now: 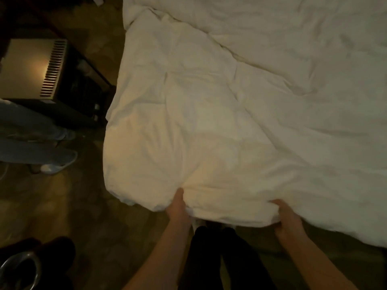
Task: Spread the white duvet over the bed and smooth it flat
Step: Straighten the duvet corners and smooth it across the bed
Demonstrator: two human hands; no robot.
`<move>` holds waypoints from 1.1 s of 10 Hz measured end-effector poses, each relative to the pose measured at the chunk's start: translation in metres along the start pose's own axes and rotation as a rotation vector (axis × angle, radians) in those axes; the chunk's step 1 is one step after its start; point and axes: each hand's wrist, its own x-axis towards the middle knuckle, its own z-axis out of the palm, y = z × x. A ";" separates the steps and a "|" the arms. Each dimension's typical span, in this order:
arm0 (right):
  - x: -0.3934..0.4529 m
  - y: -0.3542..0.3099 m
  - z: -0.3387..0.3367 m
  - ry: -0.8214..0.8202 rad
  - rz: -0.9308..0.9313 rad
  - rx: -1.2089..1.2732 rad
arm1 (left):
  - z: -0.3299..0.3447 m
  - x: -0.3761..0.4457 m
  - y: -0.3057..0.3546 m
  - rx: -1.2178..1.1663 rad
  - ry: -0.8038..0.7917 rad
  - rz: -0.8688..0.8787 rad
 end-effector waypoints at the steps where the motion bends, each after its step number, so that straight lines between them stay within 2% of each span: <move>1: 0.001 0.034 0.022 -0.109 0.029 0.182 | -0.023 -0.012 -0.005 -0.044 0.095 0.059; 2: -0.034 0.062 0.075 -0.425 0.118 0.095 | -0.024 -0.020 0.003 -0.079 0.074 0.101; 3: -0.063 0.078 0.157 -0.508 0.370 0.298 | -0.023 -0.033 0.011 -0.176 -0.070 0.053; 4: -0.079 0.079 0.202 -0.483 0.262 0.414 | -0.036 -0.032 0.041 -0.317 -0.200 0.003; 5: -0.074 0.071 0.197 -0.399 0.058 0.390 | -0.071 -0.009 0.093 -0.461 -0.232 -0.024; 6: -0.069 0.072 0.184 -0.317 -0.018 0.394 | -0.089 0.001 0.140 -0.419 -0.269 -0.057; 7: -0.074 0.106 0.211 -0.314 0.046 0.301 | -0.105 0.003 0.160 -0.218 -0.080 0.003; 8: -0.081 0.142 0.252 -0.213 0.198 0.174 | -0.150 0.000 0.165 -0.122 0.132 0.007; 9: -0.086 0.134 0.267 -0.168 0.101 0.129 | -0.170 0.003 0.175 -0.117 0.173 0.056; 10: -0.079 0.122 0.264 -0.133 0.093 0.145 | -0.169 0.028 0.190 -0.051 0.067 0.028; 11: -0.064 0.123 0.262 -0.093 0.282 0.039 | -0.169 0.070 0.182 -0.031 -0.028 -0.024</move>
